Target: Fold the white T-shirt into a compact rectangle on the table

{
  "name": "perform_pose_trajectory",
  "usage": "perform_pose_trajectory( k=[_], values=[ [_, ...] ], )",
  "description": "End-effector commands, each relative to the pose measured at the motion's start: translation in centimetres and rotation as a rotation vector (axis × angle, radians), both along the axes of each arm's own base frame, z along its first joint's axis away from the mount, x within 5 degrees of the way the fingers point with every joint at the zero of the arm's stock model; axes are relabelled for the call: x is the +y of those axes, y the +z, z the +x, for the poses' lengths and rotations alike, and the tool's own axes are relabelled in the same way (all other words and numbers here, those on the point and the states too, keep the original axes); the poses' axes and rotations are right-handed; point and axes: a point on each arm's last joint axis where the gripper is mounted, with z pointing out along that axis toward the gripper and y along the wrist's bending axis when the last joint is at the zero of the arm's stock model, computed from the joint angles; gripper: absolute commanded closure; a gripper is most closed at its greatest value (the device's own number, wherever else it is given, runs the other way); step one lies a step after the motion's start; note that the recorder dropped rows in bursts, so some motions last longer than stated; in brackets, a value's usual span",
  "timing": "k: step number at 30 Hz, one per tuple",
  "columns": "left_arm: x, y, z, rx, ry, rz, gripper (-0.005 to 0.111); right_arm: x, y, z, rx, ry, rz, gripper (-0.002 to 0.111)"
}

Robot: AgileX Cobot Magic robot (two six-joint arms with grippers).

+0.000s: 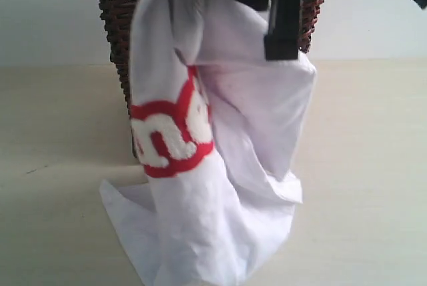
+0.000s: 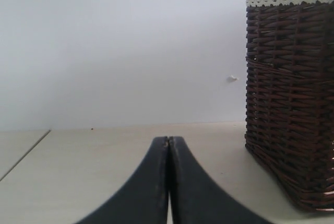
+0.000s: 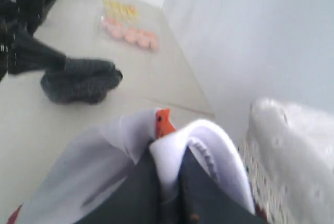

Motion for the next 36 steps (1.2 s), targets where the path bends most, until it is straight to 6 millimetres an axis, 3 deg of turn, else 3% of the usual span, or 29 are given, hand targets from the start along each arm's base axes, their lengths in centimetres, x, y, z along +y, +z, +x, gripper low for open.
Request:
perform_pose_trajectory(
  k=[1, 6, 10, 13, 18, 21, 25, 30, 36],
  values=[
    [0.0, 0.1, -0.1, -0.009, -0.003, -0.01, 0.107, 2.2, 2.7, 1.1, -0.021, -0.076, 0.118, 0.108],
    [0.0, 0.1, -0.1, -0.009, -0.003, -0.01, 0.107, 4.5, 1.3, 3.8, 0.006, -0.186, 0.069, 0.108],
    [0.0, 0.1, -0.1, -0.009, -0.003, -0.01, 0.107, 6.6, 1.9, 3.1, -0.001, -0.112, 0.093, 0.108],
    [0.0, 0.1, -0.1, -0.009, -0.003, -0.01, 0.107, 7.9, 5.4, 1.7, -0.07, -0.037, 0.173, 0.108],
    [0.0, 0.1, -0.1, -0.009, -0.003, -0.01, 0.107, 8.6, 13.6, -0.5, -0.252, 0.003, 0.349, 0.108],
    [0.0, 0.1, -0.1, -0.009, -0.003, -0.01, 0.107, 9.3, 16.1, -1.0, -0.307, 0.002, 0.408, 0.108],
    [0.0, 0.1, -0.1, -0.009, -0.003, -0.01, 0.107, 11.0, 16.9, -0.9, -0.318, -0.006, 0.439, 0.108],
    [0.0, 0.1, -0.1, -0.009, -0.003, -0.01, 0.107, 13.5, 15.7, -0.2, -0.289, 0.0, 0.428, 0.108],
    [0.0, 0.1, -0.1, -0.009, -0.003, -0.01, 0.107, 13.0, 15.6, 1.7, -0.232, -0.198, 0.422, 0.108]
  ],
)
